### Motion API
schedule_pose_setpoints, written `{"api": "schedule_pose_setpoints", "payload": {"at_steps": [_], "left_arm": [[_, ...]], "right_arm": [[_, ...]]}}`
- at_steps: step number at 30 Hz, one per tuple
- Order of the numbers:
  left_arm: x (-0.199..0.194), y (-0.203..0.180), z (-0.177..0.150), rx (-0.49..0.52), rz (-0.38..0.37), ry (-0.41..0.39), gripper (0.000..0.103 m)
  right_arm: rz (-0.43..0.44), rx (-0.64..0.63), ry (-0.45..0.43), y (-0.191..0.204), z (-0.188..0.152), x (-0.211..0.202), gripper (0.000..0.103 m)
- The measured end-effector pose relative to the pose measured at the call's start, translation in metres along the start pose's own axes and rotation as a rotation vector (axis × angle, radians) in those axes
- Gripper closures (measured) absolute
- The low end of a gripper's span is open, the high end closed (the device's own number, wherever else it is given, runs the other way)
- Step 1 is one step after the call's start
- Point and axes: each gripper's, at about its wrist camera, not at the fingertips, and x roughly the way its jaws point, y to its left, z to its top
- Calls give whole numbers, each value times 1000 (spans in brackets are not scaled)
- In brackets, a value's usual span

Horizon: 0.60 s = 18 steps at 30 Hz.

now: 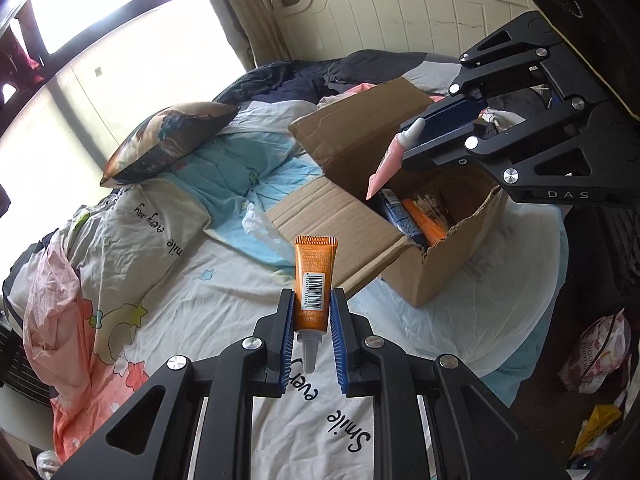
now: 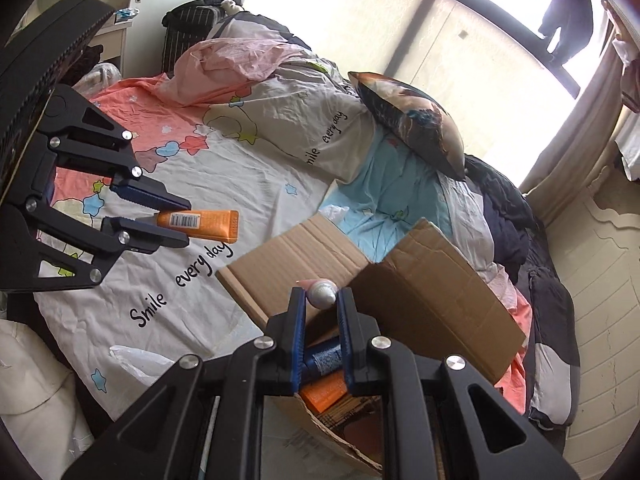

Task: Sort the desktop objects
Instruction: 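Carry orange tube with left tool while right tool carries pink tube to box, then open right tool to drop pink tube while left tool releases orange tube into box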

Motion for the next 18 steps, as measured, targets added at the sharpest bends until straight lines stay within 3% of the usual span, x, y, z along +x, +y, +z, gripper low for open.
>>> {"api": "schedule_pose_setpoints", "payload": {"at_steps": [9, 15, 18], "left_arm": [[27, -23, 31, 21, -66, -7, 86], [45, -34, 46, 23, -110, -3, 86], [54, -40, 54, 25, -132, -1, 86]], "right_arm": [[-37, 71, 49, -37, -37, 4, 88], [-30, 111, 141, -51, -59, 21, 88], [-44, 118, 169, -55, -68, 31, 81]]}}
